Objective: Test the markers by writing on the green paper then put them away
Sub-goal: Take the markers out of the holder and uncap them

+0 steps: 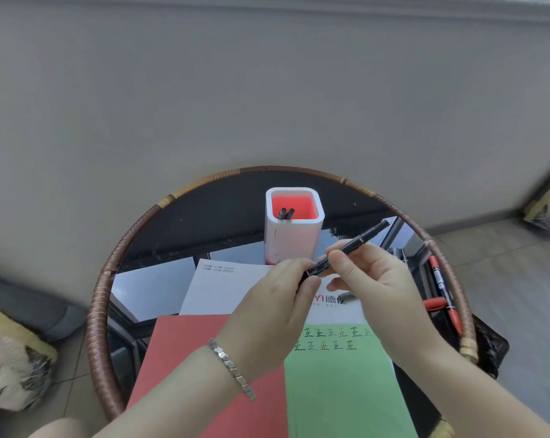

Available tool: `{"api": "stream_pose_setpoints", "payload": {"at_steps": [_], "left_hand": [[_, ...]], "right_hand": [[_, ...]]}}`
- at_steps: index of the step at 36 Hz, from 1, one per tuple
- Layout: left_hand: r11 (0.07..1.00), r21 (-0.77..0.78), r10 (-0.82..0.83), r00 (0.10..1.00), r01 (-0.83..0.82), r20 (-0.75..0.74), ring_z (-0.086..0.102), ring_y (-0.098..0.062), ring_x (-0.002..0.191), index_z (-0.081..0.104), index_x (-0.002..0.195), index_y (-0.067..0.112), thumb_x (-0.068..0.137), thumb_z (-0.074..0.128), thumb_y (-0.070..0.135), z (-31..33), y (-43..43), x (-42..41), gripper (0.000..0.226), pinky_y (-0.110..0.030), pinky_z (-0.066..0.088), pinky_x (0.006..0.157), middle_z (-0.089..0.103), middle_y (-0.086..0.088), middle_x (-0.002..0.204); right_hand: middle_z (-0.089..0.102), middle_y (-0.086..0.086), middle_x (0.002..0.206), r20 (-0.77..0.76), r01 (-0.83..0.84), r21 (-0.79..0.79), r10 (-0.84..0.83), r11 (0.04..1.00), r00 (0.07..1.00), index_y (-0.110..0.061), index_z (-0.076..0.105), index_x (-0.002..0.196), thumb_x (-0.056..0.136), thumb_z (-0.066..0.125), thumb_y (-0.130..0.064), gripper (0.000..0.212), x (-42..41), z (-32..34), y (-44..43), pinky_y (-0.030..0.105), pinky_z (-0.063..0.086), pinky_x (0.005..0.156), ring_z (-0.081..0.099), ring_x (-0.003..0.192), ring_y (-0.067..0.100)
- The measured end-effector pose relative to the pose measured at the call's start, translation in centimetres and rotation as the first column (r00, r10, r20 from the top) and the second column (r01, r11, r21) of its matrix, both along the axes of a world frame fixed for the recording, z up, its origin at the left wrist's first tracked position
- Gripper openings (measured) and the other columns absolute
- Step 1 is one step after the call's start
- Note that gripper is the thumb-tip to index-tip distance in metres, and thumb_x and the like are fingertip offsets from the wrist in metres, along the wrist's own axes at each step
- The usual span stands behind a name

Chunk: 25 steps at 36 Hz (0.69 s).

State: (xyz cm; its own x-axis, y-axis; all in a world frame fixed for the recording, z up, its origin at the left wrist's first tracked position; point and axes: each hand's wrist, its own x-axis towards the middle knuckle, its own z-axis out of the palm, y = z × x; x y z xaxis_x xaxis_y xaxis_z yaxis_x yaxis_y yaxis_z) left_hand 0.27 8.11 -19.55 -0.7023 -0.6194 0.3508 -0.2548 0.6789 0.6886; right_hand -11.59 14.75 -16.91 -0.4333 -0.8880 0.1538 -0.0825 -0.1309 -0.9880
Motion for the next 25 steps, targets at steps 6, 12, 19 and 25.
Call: {"api": "stream_pose_setpoints", "payload": {"at_steps": [6, 12, 19, 25], "left_hand": [[0.995, -0.096, 0.016, 1.000, -0.014, 0.022, 0.046, -0.018, 0.060, 0.055, 0.098, 0.013, 0.087, 0.021, 0.048, -0.4, 0.2, 0.2, 0.050, -0.032, 0.038, 0.054, 0.050, 0.003, 0.061], [1.000, -0.022, -0.006, 1.000, 0.007, 0.026, 0.048, -0.021, 0.053, 0.056, 0.101, 0.012, 0.083, 0.021, 0.054, -0.4, 0.0, 0.6, 0.058, -0.037, 0.042, 0.052, 0.060, -0.004, 0.063], [0.989, 0.148, 0.018, 0.997, -0.028, 0.072, 0.035, -0.007, 0.039, 0.056, 0.101, 0.029, 0.090, 0.032, 0.049, 0.4, -0.4, 0.7, 0.033, -0.019, 0.024, 0.041, 0.043, 0.010, 0.045], [0.900, 0.382, 0.199, 0.977, -0.211, 0.069, 0.031, -0.010, 0.046, 0.035, 0.103, 0.024, 0.094, 0.030, 0.014, -0.5, -1.5, 1.7, 0.014, -0.029, 0.028, 0.052, 0.041, -0.007, 0.062]], "right_hand": [[0.071, -0.005, 0.066, 0.091, -0.048, -0.019, 0.050, 0.999, 0.995, -0.013, 0.064, 0.078, 0.086, 0.052, -0.003, 0.018, 0.2, 0.0, 0.4, 0.015, 0.051, 0.062, 0.067, 0.065, 0.006], [0.071, -0.003, 0.064, 0.125, -0.062, -0.008, 0.063, 0.998, 0.990, -0.013, 0.064, 0.075, 0.085, 0.051, -0.002, 0.020, 0.2, -0.2, 0.5, 0.017, 0.053, 0.063, 0.066, 0.062, 0.009], [0.070, -0.006, 0.064, 0.112, -0.011, -0.022, 0.013, 1.000, 0.994, -0.012, 0.060, 0.084, 0.088, 0.046, -0.010, 0.014, -0.8, 0.1, -0.2, 0.018, 0.054, 0.063, 0.066, 0.064, 0.007], [0.060, 0.000, 0.069, -0.217, 0.209, 0.343, -0.139, 0.916, 0.966, -0.016, 0.036, 0.130, 0.091, 0.051, -0.023, 0.042, -5.9, -1.6, -2.9, 0.030, 0.050, 0.064, 0.057, 0.062, 0.014]]}}
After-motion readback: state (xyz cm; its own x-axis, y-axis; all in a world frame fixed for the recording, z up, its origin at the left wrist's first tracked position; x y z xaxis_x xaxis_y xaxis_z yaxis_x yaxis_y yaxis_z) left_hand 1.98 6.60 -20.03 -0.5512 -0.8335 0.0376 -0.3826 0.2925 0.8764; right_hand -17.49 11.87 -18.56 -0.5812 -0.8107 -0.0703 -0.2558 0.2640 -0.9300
